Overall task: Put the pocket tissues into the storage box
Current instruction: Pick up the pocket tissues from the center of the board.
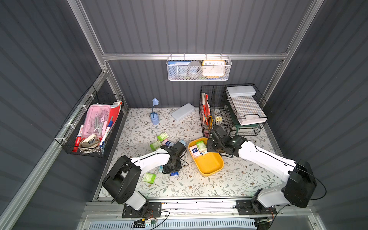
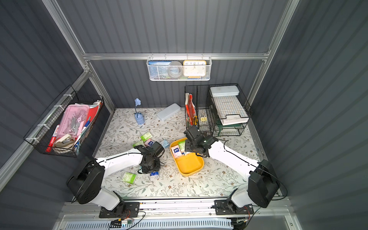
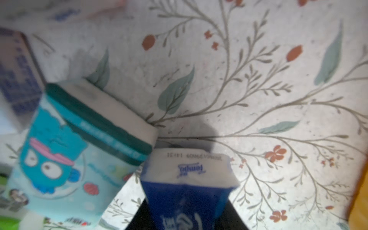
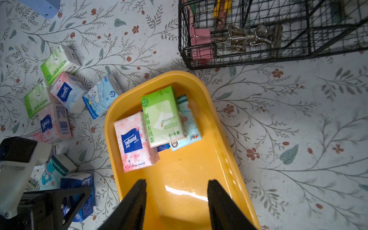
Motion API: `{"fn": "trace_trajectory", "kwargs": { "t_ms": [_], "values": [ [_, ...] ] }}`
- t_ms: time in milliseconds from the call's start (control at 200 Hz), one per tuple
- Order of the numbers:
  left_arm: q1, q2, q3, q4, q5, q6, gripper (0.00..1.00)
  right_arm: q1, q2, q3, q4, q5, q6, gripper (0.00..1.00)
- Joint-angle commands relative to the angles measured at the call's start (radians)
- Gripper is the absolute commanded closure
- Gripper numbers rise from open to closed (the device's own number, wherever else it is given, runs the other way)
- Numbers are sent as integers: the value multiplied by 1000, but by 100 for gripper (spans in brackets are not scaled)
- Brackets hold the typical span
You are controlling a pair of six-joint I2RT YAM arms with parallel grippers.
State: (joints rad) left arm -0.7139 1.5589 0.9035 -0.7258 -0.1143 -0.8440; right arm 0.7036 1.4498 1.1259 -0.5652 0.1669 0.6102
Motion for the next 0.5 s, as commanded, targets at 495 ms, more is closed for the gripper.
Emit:
{"fn": "trace_trajectory", "kwargs": {
  "t_ms": [495],
  "values": [
    [-146, -21, 378, 58, 114, -230, 63, -133, -14, -1, 25, 47, -1, 46]
  ]
}}
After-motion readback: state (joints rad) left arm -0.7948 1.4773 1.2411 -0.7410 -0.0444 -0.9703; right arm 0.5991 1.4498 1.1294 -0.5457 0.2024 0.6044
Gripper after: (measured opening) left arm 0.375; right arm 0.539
